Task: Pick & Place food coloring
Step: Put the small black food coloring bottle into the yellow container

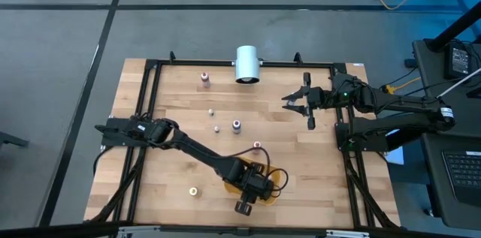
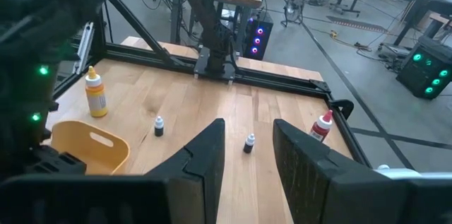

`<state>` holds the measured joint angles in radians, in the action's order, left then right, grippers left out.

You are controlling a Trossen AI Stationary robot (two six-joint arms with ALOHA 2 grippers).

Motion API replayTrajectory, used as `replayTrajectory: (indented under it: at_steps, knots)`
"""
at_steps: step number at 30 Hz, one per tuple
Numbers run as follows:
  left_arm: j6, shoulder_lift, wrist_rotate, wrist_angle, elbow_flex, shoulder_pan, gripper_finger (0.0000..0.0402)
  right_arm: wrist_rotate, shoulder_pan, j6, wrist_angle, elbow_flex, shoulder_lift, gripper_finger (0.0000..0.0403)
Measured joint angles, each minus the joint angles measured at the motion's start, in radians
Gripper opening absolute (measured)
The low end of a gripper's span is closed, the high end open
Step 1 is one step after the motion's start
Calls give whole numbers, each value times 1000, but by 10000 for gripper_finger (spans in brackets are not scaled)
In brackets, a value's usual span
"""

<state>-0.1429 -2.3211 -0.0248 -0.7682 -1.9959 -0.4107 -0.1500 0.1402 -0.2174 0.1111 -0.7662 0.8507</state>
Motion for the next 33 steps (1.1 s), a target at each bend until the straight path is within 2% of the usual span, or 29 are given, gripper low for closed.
replayTrajectory:
  at_steps: [10, 18, 23, 26, 30, 33]
  knots:
    - [16, 3, 7, -243, -203, -1, 114, 0, 0, 0, 7, 0, 0, 123]
    - [17, 5, 7, -382, -282, -1, 113, 0, 0, 0, 7, 0, 0, 123]
    - [24, 38, 7, -488, -281, 3, 113, 0, 0, 0, 7, 0, 0, 123]
    - [28, 89, 9, -500, -239, 8, 110, 0, 0, 0, 7, 0, 0, 123]
    - [25, 200, 53, -497, -132, 12, 108, 0, 0, 0, 7, 0, 0, 123]
    - [1, 305, 89, -480, -1, 18, 107, 0, 0, 0, 7, 0, 0, 123]
